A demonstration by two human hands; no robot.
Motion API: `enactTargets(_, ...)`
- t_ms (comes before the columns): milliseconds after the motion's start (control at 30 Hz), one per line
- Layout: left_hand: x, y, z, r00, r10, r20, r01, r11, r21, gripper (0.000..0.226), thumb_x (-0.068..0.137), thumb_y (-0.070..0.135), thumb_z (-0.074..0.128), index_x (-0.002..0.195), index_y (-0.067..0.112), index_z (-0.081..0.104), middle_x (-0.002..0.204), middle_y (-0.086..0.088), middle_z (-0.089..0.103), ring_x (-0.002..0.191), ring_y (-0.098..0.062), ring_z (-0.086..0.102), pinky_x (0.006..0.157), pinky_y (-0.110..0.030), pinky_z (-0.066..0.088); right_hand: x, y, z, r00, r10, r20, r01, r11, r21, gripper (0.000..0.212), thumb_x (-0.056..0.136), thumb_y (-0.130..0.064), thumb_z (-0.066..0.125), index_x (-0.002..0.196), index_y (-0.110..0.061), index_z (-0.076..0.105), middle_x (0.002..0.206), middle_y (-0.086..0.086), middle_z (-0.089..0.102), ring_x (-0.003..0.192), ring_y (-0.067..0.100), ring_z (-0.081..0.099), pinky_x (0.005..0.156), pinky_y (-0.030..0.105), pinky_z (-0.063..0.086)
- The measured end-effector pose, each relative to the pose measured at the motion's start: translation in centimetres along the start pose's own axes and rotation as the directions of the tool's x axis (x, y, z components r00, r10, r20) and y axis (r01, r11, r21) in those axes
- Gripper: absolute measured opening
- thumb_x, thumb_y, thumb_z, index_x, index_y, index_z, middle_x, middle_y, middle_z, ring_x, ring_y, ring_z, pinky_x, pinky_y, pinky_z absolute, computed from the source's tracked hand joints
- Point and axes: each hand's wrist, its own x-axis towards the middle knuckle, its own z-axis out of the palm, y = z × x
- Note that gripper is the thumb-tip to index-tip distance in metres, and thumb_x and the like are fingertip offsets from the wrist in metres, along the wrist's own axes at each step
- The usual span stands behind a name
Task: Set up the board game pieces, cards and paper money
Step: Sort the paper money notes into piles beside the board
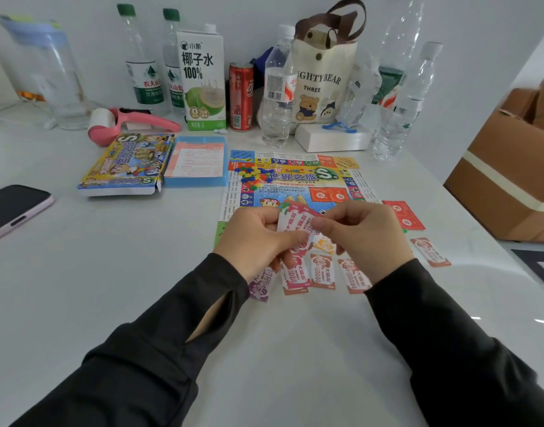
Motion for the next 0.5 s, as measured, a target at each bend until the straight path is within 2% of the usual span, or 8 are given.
enactTargets(67,0.05,0.04,0.08,1.0,-0.016,0.009,0.016,0.998,-0.066,0.002,0.083,0.014,0.066,0.081,0.012,0.065,0.074,-0.009,0.072,0.043,-0.011,0.06,0.039,-0.018,0.045,0.05,0.12,-0.18,1.0,0.009,0.018,-0.01,1.0,0.027,0.019,0.079,-0.018,0.07,0.062,-0.016,0.063,0.042,-0.013,0.054,0.039,0.0,0.047,0.043,0.01,0.039)
enactTargets(167,0.07,0.24,0.11,0.996,-0.077,0.042,0.085,0.973,-0.217,0.014,0.087,0.015,0.059,0.084,0.001,0.062,0.071,-0.016,0.066,0.041,-0.012,0.058,0.037,-0.018,0.044,0.21,0.37,-0.48,0.999,0.02,0.039,-0.024,0.996,0.091,0.018,0.08,-0.016,0.07,0.063,-0.014,0.064,0.048,-0.006,0.056,0.042,0.007,0.048,0.045,0.016,0.043)
enactTargets(300,-0.17,0.64,-0.12,0.969,-0.159,0.188,0.226,0.878,-0.422,0.013,0.086,0.015,0.058,0.08,0.004,0.062,0.063,-0.011,0.066,0.042,-0.013,0.061,0.036,-0.017,0.047,0.48,0.7,-0.8,0.992,0.064,0.108,-0.089,0.965,0.247,0.021,0.079,-0.011,0.067,0.059,-0.017,0.065,0.05,-0.002,0.059,0.049,0.019,0.049,0.051,0.026,0.043)
enactTargets(400,-0.36,0.74,-0.27,0.951,-0.171,0.257,0.281,0.825,-0.49,0.014,0.084,0.016,0.057,0.079,0.005,0.064,0.064,-0.011,0.068,0.044,-0.014,0.063,0.036,-0.016,0.048,0.48,0.7,-0.86,0.983,0.087,0.164,-0.139,0.93,0.341,0.018,0.073,-0.016,0.067,0.055,-0.019,0.069,0.053,0.0,0.06,0.05,0.021,0.048,0.053,0.03,0.043)
enactTargets(500,-0.44,0.75,-0.33,0.947,-0.171,0.272,0.29,0.82,-0.494,0.013,0.083,0.015,0.057,0.08,0.005,0.065,0.068,-0.013,0.07,0.046,-0.015,0.065,0.036,-0.016,0.048,0.54,0.76,-0.9,0.974,0.124,0.191,-0.192,0.896,0.4,0.019,0.079,-0.01,0.063,0.06,-0.014,0.066,0.052,0.001,0.059,0.051,0.02,0.048,0.052,0.028,0.043)
